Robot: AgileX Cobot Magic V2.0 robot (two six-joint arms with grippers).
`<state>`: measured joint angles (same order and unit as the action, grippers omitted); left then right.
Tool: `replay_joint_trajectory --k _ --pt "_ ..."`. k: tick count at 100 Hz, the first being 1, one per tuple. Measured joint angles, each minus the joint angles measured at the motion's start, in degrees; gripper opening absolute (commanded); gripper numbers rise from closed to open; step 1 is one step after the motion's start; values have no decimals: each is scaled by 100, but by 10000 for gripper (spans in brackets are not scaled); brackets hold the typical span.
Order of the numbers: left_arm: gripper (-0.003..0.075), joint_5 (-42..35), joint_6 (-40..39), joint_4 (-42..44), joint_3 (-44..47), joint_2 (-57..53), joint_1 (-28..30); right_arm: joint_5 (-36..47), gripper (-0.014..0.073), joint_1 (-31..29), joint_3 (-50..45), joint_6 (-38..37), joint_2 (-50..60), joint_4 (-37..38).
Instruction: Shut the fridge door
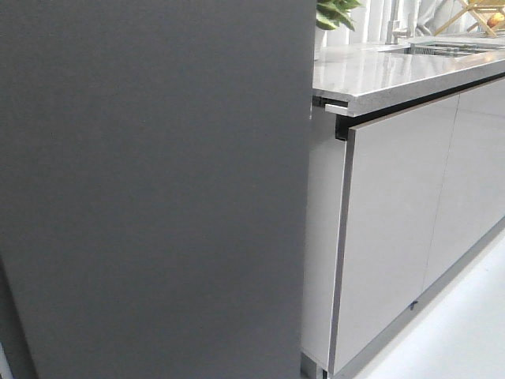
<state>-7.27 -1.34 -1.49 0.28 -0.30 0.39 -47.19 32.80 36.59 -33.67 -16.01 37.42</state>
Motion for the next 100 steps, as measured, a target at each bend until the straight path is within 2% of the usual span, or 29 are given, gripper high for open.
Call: replay_joint_trajectory --k 31,36,43,55,69,83,100 --pt "-20 0 0 0 0 0 0 7 -73 0 0 24 0 -5" --pt "-20 0 0 0 0 0 0 125 -73 -18 0 243 4 -124" --pt "-20 0 0 0 0 0 0 500 -73 -118 -36 942 4 -495" --pt "-20 0 0 0 0 0 0 1283 -73 -734 -252 2268 99 -1328" --pt "-20 0 0 0 0 0 0 1871 -73 -1809 -736 3120 410 -2340" --pt "-20 0 0 0 0 0 0 2545 -73 -2608 -1470 3483 914 -3114" --pt "-20 0 0 0 0 0 0 3040 -73 -2769 -2438 3557 1594 -3627"
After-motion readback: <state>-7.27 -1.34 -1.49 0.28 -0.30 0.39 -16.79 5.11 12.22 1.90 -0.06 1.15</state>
